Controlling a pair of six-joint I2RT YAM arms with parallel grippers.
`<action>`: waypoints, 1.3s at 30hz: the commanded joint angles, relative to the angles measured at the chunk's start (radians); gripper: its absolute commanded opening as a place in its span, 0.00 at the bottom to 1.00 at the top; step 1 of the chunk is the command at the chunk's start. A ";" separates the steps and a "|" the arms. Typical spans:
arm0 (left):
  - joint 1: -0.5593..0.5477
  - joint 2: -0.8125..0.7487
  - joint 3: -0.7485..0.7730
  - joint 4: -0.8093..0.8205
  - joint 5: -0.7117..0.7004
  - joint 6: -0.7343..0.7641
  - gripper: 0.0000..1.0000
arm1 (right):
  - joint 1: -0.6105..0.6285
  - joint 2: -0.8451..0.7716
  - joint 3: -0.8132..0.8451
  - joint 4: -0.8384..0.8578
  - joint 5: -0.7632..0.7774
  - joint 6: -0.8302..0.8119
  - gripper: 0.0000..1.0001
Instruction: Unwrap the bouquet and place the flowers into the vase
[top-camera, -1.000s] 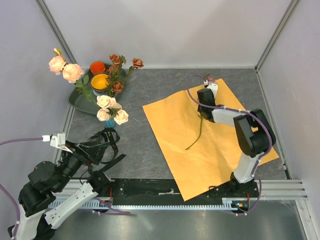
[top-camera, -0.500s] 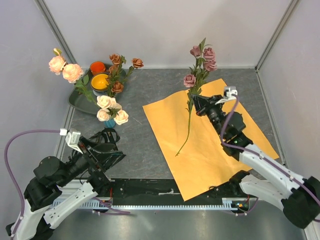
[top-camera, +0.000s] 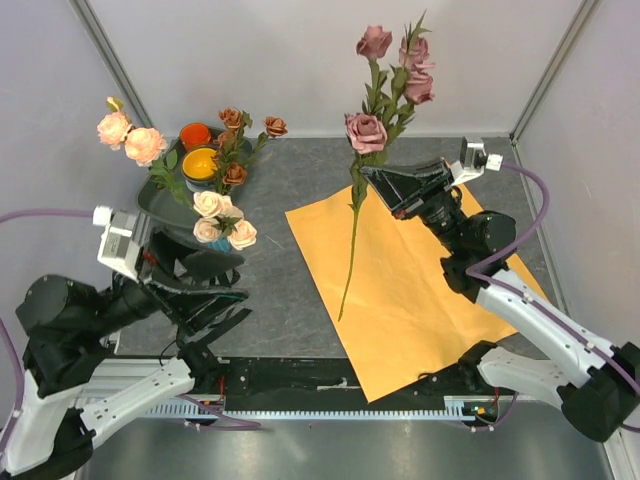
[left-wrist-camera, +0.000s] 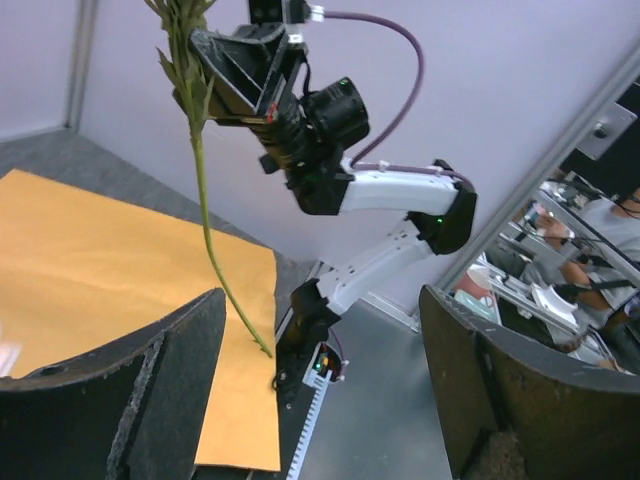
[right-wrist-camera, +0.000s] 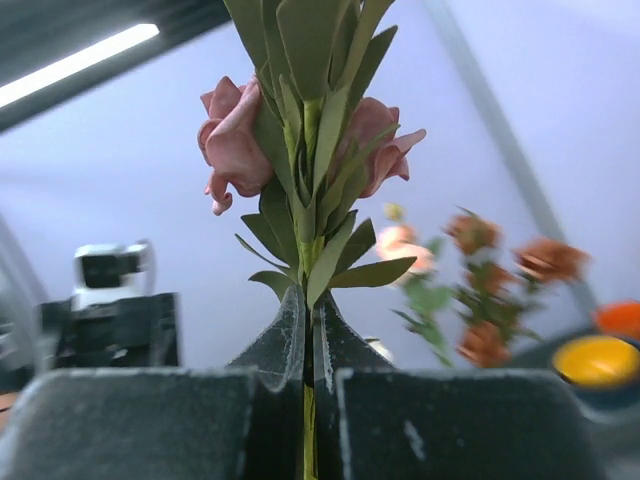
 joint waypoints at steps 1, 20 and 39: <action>0.003 0.222 0.113 0.098 0.149 0.069 0.85 | 0.049 0.114 0.173 0.283 -0.131 0.185 0.00; 0.003 0.540 0.086 0.484 0.388 -0.045 0.54 | 0.183 0.174 0.275 0.345 -0.111 0.230 0.00; 0.005 0.505 0.161 0.171 -0.044 0.288 0.02 | 0.187 0.031 0.343 -0.532 0.202 -0.173 0.89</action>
